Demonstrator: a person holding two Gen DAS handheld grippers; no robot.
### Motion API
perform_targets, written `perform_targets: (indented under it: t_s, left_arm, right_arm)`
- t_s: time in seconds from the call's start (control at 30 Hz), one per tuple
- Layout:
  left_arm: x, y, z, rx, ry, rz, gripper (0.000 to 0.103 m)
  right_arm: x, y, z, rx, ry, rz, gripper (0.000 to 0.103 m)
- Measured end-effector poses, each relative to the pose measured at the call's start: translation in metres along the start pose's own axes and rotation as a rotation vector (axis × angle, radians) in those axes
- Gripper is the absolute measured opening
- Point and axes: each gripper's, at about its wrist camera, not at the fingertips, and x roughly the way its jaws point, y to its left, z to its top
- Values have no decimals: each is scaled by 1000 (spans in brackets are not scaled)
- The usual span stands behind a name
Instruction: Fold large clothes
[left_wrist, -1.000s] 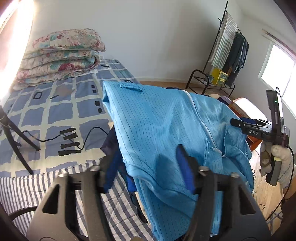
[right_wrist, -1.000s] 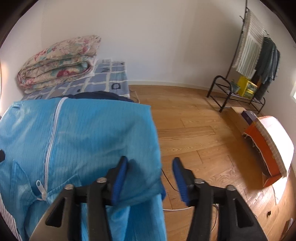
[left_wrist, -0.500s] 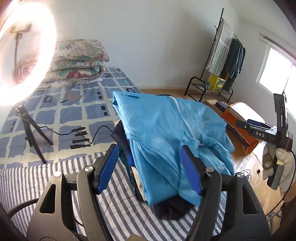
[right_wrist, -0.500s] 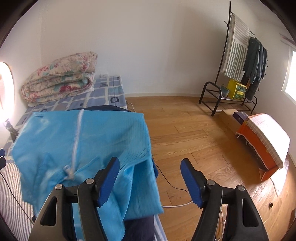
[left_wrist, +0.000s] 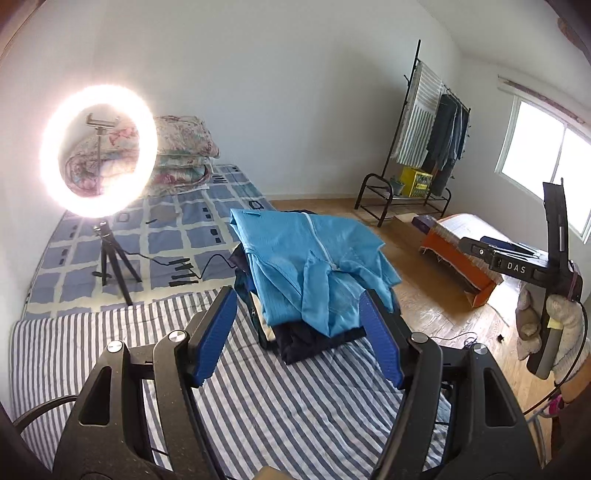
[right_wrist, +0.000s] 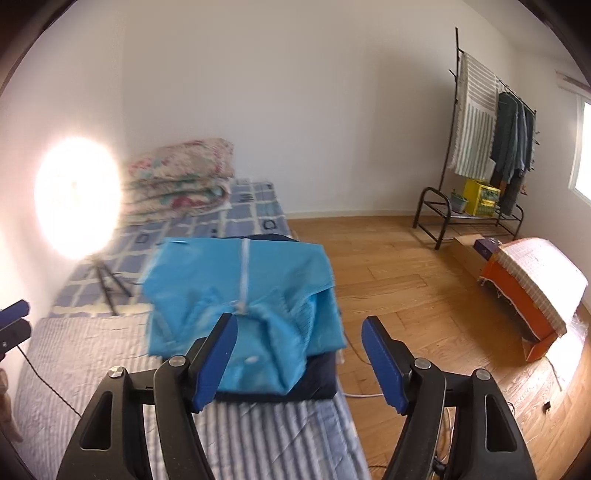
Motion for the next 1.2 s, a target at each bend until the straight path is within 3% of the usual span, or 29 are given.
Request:
perform_targets:
  t_s: [0.23, 0.43, 0.5, 0.63, 0.7, 1.2]
  left_arm:
    - [-85, -15, -39, 16, -18, 14, 74]
    - [-151, -34, -90, 74, -41, 49, 85]
    - [-170, -38, -110, 73, -47, 52, 94]
    - [-191, -39, -140, 65, -25, 48, 99]
    - [-198, -41, -156, 72, -12, 72, 99]
    - [-208, -38, -225, 50, 18, 118, 102]
  right_arm:
    - [-91, 26, -38, -7, -24, 68, 75]
    - [-149, 50, -94, -42, -24, 116, 81]
    - [-165, 57, -113, -52, -35, 108, 86]
    - [-190, 66, -147, -34, -45, 123, 92]
    - [-201, 69, -162, -23, -58, 121, 103]
    - [-218, 111, -235, -60, -98, 59, 103]
